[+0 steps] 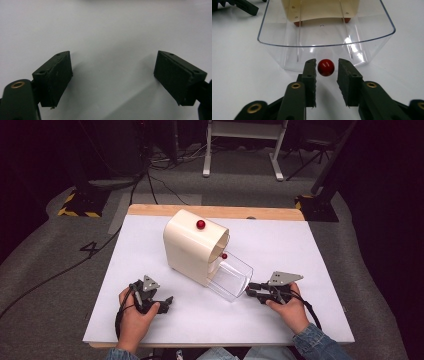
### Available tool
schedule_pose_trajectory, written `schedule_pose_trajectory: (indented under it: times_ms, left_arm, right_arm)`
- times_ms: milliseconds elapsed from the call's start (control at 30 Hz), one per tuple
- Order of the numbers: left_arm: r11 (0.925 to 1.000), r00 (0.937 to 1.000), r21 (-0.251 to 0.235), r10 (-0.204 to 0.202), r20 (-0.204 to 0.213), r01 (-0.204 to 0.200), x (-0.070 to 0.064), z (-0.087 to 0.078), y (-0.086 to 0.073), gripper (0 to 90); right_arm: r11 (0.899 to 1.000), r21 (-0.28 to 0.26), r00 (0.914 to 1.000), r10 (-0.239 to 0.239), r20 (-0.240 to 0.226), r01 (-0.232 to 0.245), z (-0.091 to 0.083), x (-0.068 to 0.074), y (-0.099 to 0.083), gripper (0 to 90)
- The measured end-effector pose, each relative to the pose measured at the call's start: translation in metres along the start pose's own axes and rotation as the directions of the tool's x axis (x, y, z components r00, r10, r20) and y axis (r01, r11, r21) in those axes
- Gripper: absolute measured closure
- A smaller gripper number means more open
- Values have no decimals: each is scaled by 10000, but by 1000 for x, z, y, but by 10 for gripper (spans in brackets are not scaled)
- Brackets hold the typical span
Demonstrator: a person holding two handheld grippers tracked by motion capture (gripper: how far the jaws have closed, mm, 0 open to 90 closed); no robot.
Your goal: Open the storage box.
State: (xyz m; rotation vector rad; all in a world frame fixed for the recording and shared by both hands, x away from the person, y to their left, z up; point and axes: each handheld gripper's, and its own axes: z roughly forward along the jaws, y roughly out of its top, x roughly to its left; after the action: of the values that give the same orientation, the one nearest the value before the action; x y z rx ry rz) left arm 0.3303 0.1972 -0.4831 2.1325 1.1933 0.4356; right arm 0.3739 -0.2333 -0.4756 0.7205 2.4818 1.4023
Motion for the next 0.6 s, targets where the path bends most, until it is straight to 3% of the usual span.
schedule_pose_trajectory:
  times_ms: [100,367,600]
  left_arm:
    - [10000,10000,4,3,1,-3,0,0,0,151]
    - [10000,10000,10,15,-9,-15,0,0,0,151]
    - [10000,10000,5,-2,1,2,0,0,0,150]
  right_arm:
    - [10000,-76,10000,-26,83,26,-6,0,2,607]
    - [9985,-551,9996,45,281,-29,-25,-3,9,580]
    - [9956,-885,9989,-283,382,316,-35,-2,33,571]
